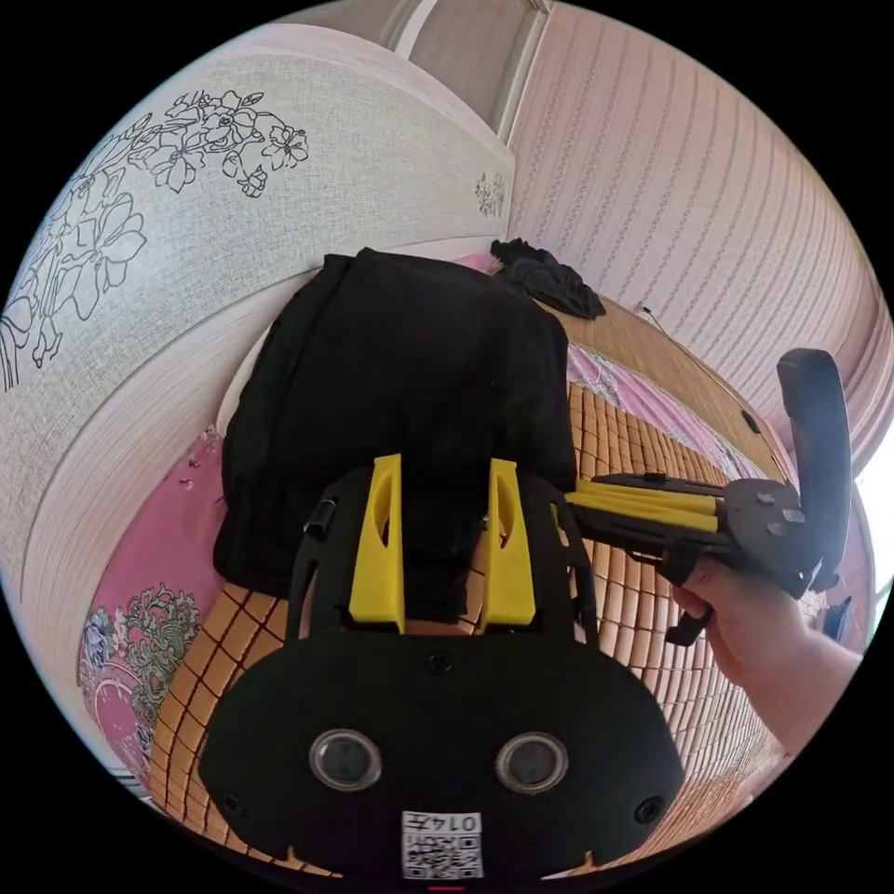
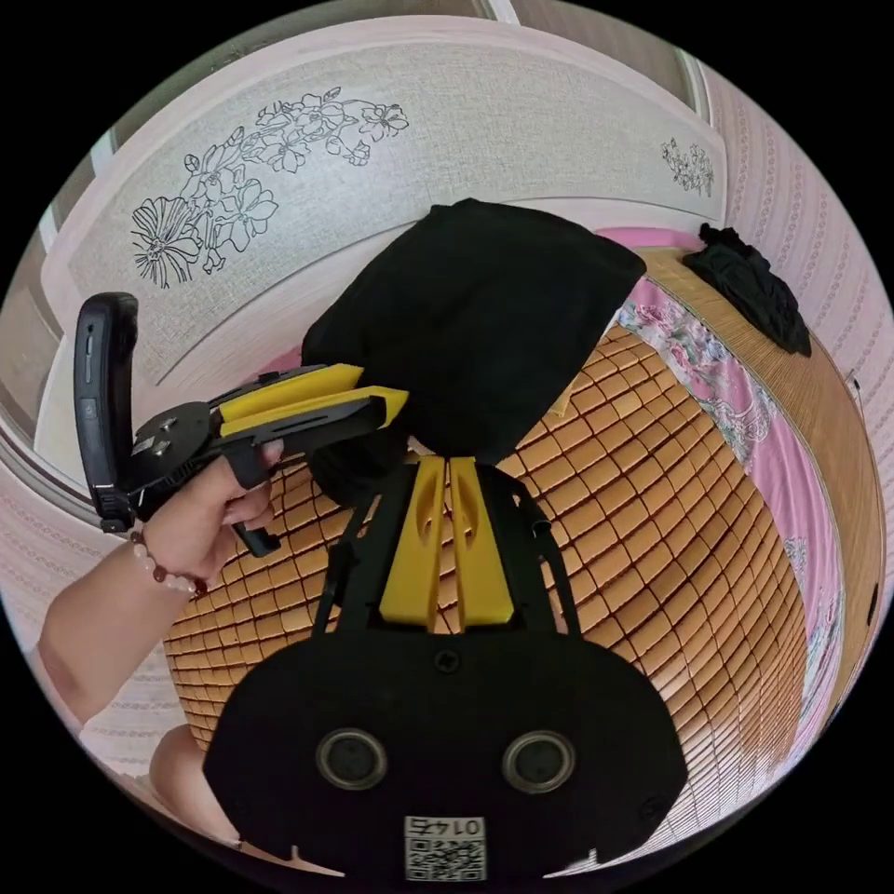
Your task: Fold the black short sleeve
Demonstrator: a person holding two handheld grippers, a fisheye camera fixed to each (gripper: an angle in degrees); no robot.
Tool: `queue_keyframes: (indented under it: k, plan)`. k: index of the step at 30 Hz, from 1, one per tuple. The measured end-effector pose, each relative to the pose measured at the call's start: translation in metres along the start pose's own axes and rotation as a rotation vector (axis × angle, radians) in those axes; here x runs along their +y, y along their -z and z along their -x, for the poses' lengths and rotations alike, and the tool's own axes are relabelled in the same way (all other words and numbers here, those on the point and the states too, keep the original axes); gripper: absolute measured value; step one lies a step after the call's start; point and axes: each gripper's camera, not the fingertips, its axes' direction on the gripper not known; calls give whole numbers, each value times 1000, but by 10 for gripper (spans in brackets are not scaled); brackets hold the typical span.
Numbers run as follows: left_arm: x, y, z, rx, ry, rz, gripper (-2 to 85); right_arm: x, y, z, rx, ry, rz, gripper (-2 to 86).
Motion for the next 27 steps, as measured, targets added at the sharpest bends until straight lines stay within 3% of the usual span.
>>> queue_keyframes:
  k: [7,11,15,20,23,27]
  plan:
    - [-2,68,-4,59,-86,-149,-3,56,85,1,-86,83,-159,-9]
    - [23,127,-37,201,-210,-205,-6,155,155,19,-184,91,-207,-10]
    - [124,159,-94,400,-318,-39,-5,309,179,54,-44,120,-66,-9]
    - [243,170,-140,552,-184,180,-5,526,205,91,-58,-203,70,-9]
    - [280,190,-157,546,-75,199,-6,599,227,115,-69,-339,45,-9]
    - [274,218,-178,555,-41,167,-6,630,254,139,-95,-334,-38,-8]
